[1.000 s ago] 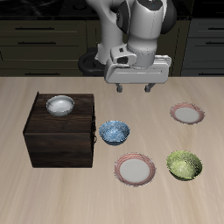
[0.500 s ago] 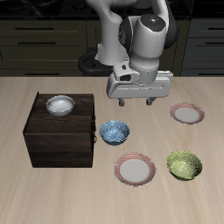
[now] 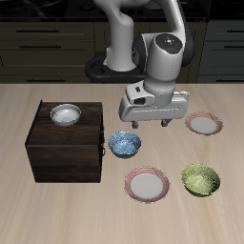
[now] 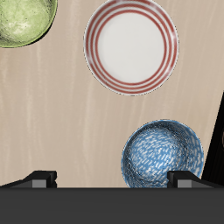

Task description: Stack the blue bowl on the green bowl

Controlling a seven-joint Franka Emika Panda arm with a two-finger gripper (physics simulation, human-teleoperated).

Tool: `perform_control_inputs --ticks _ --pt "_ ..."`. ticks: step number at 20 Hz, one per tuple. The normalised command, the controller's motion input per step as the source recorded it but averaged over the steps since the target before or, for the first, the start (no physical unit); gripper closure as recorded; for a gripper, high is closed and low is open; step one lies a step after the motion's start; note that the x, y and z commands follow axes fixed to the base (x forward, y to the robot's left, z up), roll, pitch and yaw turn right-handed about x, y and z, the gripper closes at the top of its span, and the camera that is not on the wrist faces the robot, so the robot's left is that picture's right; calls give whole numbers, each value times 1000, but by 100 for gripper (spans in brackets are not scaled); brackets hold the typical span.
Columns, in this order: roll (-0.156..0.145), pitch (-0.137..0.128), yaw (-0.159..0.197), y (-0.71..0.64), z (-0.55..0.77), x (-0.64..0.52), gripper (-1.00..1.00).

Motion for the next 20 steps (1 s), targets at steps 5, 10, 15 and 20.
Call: perform_control_inputs --ticks 5,10,15,20 --pt "-13 -23 -4 -107 -265 -26 -100" --pt "-15 -3 -3 -71 -289 -32 -100" --pt "-21 -6 3 -64 -166 -50 -100" --pt "-6 -24 -23 -49 -93 -146 -100"
